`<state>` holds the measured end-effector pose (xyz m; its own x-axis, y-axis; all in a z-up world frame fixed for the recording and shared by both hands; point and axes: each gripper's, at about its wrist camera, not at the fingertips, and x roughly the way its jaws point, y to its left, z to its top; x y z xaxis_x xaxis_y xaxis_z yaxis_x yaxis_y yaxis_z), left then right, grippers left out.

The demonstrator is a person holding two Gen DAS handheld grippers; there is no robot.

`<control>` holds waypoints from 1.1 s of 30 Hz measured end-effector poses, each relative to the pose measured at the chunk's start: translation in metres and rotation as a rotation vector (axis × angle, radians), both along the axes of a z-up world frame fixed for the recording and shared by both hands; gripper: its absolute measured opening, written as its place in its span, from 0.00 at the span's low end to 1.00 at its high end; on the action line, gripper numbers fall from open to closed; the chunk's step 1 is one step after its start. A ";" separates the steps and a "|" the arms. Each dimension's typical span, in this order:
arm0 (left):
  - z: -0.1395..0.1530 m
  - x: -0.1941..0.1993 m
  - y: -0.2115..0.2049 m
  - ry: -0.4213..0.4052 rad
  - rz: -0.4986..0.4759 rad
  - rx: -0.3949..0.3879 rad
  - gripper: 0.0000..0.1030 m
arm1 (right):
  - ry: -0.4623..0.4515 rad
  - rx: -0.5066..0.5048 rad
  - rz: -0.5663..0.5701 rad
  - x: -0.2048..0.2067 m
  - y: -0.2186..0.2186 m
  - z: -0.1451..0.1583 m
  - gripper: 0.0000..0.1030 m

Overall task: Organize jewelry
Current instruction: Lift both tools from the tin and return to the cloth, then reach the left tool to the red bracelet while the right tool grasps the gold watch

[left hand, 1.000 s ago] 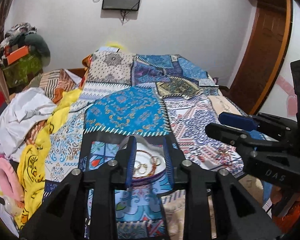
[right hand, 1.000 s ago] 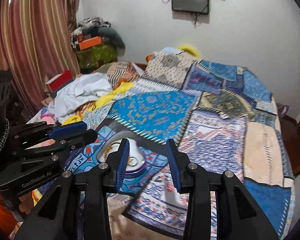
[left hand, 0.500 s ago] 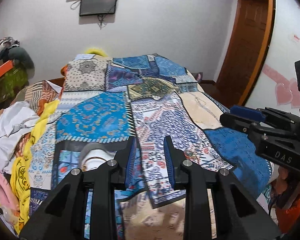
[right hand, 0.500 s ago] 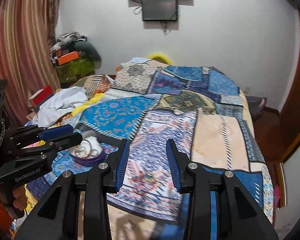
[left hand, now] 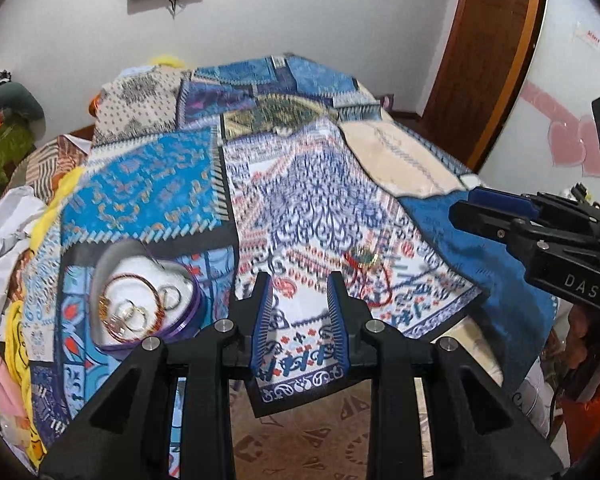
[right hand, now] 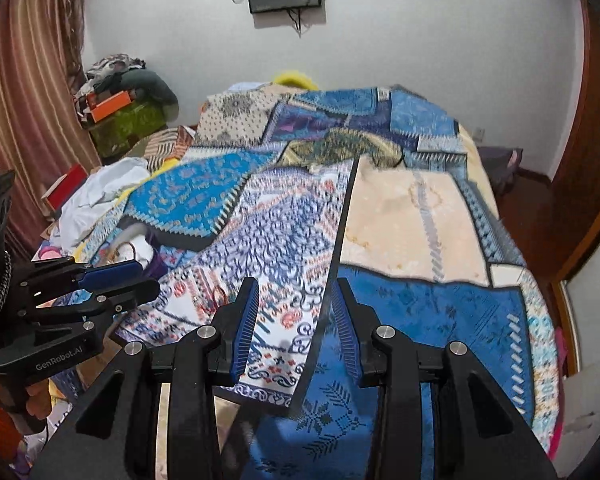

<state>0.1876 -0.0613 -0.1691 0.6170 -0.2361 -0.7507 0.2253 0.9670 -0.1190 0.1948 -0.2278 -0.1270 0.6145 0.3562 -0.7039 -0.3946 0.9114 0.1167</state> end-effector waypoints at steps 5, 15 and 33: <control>-0.018 0.007 -0.006 0.050 -0.022 -0.009 0.27 | 0.043 -0.003 0.018 0.005 0.002 -0.016 0.33; -0.029 0.017 -0.018 0.044 -0.064 -0.003 0.23 | 0.074 0.007 0.048 0.010 0.008 -0.030 0.33; -0.025 0.012 -0.013 0.008 -0.069 -0.029 0.07 | 0.065 -0.012 0.143 0.007 0.032 -0.034 0.33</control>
<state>0.1995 -0.0748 -0.1939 0.5926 -0.3001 -0.7475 0.2908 0.9451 -0.1490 0.2022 -0.1958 -0.1607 0.5115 0.4282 -0.7449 -0.5124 0.8480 0.1356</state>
